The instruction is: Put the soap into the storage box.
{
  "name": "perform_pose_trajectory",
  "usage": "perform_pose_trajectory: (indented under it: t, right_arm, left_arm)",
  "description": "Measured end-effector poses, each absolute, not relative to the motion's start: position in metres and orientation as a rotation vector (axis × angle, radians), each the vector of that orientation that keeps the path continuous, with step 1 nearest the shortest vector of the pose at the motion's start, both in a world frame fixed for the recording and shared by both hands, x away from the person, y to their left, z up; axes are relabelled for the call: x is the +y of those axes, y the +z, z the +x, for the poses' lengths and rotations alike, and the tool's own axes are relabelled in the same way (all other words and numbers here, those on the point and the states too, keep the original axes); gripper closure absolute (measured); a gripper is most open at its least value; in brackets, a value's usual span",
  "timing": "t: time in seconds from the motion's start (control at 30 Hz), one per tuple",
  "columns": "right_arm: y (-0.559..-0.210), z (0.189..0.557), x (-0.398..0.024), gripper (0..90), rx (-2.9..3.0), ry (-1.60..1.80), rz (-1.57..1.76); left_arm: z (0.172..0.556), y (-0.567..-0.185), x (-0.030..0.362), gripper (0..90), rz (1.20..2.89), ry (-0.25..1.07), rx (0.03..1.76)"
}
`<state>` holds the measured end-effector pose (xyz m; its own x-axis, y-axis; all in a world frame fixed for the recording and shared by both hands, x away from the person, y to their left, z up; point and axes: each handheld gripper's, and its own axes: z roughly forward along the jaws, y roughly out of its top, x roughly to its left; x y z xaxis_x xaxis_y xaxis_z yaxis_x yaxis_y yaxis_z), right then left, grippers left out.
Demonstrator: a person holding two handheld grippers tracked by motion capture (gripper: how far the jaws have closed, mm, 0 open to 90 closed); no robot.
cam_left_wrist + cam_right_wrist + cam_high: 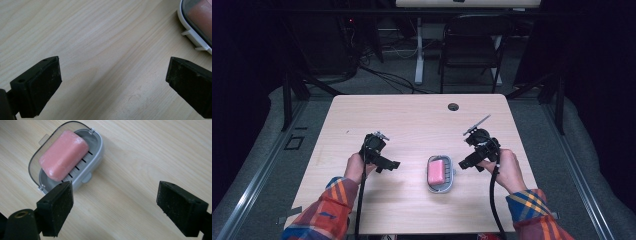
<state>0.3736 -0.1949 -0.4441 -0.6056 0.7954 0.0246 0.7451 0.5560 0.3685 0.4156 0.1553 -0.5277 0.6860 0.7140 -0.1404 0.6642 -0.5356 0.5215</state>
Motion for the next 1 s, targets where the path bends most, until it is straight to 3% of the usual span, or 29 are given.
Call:
perform_pose_trajectory:
  t: [0.3,1.0]
  right_arm:
    - [-0.434,0.360,-0.225,0.0,2.578,0.590,1.307]
    - [-0.462,0.326,-0.297,0.0,2.472,0.804,1.236]
  left_arm:
    - [0.415,-0.528,0.154,0.0,2.356,0.131,1.060]
    - [0.416,-0.533,0.153,0.0,2.374,0.126,1.058]
